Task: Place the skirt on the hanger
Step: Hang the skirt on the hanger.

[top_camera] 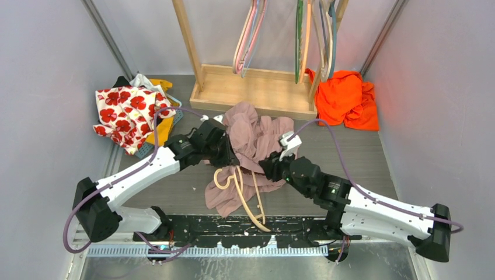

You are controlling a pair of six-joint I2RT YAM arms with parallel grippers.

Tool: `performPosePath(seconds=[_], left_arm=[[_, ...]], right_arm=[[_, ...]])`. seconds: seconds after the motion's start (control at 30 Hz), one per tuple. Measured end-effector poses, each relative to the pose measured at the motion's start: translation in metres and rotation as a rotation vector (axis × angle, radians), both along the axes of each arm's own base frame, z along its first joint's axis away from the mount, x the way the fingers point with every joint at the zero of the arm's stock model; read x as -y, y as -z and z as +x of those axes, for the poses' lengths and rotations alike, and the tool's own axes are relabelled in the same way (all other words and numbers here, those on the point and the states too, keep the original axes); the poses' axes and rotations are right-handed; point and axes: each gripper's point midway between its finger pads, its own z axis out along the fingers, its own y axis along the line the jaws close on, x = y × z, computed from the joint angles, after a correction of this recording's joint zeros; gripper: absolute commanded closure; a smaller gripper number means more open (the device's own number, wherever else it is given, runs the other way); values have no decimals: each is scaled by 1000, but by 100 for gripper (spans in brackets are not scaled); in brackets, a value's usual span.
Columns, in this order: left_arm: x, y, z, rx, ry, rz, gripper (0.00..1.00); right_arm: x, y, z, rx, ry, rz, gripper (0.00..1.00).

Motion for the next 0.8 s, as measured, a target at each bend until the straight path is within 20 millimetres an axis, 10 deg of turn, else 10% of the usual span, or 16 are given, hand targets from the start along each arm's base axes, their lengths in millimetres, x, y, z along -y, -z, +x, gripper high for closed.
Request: performPosePath(seconds=[0.13, 0.37, 0.8], left_arm=[[-15, -1, 2, 11, -32, -6, 100], [-29, 11, 2, 3, -84, -16, 100], [-34, 9, 8, 13, -136, -56, 100]], right_arm=[[38, 22, 22, -106, 198, -15, 67], [68, 115, 12, -337, 331, -184, 71], [61, 155, -6, -468, 304, -152, 64]])
